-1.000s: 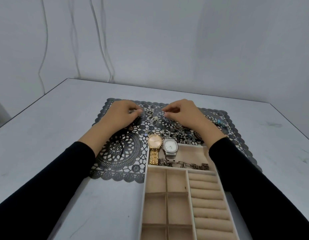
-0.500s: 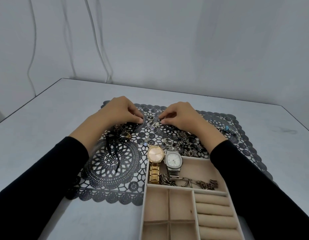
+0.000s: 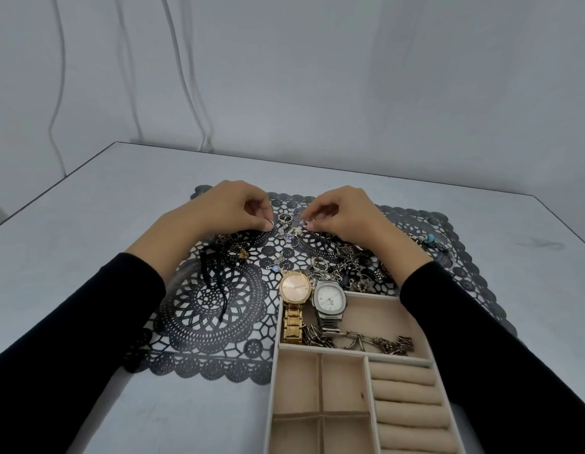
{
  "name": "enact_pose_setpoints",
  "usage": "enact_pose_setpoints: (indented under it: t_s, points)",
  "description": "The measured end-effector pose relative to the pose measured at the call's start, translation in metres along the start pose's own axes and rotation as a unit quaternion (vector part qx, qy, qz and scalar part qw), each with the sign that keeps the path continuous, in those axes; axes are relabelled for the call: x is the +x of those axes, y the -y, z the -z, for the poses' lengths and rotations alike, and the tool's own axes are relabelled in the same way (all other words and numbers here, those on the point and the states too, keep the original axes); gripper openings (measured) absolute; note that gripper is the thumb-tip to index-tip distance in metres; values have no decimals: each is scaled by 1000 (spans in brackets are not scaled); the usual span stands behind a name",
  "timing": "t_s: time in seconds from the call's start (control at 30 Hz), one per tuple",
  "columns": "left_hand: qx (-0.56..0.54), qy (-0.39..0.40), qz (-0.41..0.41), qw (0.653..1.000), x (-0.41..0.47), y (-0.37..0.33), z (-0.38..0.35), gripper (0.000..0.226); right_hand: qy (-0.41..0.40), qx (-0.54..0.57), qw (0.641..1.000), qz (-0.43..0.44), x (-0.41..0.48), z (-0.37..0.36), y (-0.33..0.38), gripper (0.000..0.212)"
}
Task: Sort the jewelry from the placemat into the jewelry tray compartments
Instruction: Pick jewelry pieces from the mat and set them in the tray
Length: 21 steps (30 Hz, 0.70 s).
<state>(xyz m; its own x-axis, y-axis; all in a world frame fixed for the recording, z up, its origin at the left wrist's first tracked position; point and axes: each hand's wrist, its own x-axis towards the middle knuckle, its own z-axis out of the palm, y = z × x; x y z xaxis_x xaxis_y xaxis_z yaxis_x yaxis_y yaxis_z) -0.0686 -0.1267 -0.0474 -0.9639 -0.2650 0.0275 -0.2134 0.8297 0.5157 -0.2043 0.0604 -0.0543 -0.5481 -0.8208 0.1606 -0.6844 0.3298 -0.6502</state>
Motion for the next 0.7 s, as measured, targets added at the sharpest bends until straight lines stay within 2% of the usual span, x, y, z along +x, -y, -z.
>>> enact_pose_setpoints:
  t_s: [0.27, 0.47, 0.7]
  points:
    - [-130, -2, 8, 991, -8, 4, 6, 9, -24, 34, 999, -6, 0, 1, 2, 11]
    - [-205, -20, 43, 978, -20, -6, 14, 16, -33, 143, 989, -32, -7, 7, 5, 12]
    - [-261, -48, 43, 963, -38, -21, 12, 17, -44, 231, 970, -57, -37, 18, 12, 12]
